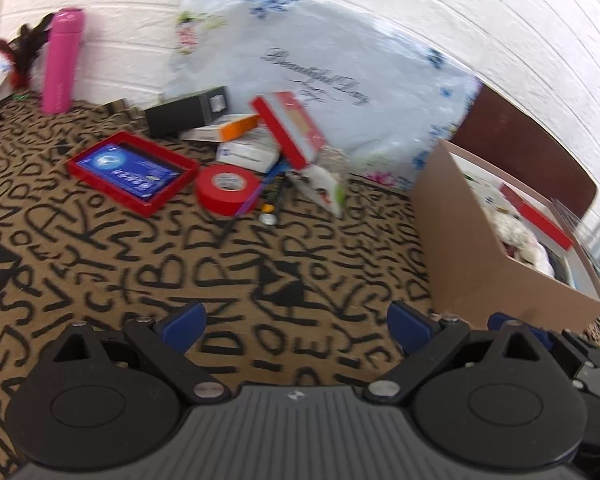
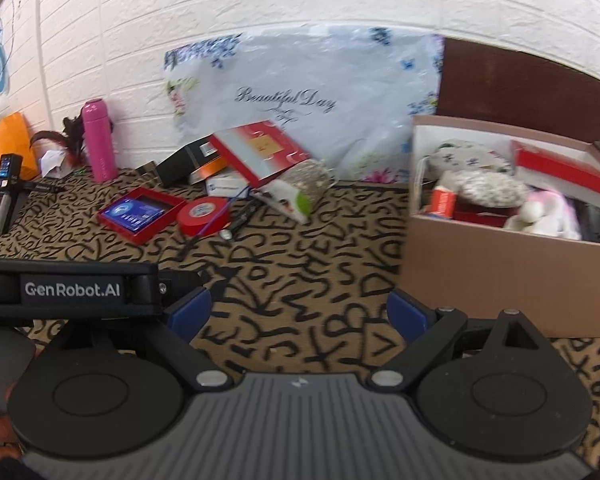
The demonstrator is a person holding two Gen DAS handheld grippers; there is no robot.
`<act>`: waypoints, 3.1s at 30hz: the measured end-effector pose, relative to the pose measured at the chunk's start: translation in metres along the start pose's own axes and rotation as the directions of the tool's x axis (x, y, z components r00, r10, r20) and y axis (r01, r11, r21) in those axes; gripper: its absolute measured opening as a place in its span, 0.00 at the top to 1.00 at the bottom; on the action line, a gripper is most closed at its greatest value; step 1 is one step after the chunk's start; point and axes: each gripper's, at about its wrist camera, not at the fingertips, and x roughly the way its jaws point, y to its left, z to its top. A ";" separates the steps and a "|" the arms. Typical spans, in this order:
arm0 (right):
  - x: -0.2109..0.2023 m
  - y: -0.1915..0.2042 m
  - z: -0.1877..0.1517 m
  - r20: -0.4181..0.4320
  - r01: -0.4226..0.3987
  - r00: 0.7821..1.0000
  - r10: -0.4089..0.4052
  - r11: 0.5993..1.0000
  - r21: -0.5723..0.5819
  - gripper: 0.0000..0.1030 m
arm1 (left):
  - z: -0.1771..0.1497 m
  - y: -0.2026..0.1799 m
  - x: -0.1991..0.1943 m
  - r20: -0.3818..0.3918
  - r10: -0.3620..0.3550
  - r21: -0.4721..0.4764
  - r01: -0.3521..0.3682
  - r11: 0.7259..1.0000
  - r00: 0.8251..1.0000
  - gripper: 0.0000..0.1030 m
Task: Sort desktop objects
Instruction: 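Withdraw the left gripper from the cardboard box back to the table, then lower the left gripper onto the blue card inside the red tray, then grasp the blue card box with the left gripper and lift it out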
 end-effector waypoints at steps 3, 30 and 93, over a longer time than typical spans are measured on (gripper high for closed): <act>0.012 0.013 -0.001 -0.018 -0.024 1.000 0.024 1.000 -0.018 0.10 | 0.005 0.020 0.001 0.007 0.019 -0.027 -0.018 0.999 1.000 0.03; 0.143 0.153 0.054 -0.069 -0.305 0.952 0.298 0.937 -0.169 0.22 | 0.124 0.185 0.075 0.002 0.016 -0.042 -0.016 0.999 1.000 0.27; 0.054 0.120 -0.005 -0.148 -0.425 0.904 0.401 0.880 -0.214 0.38 | 0.002 0.088 -0.007 -0.155 -0.260 -0.048 0.255 0.966 0.953 0.43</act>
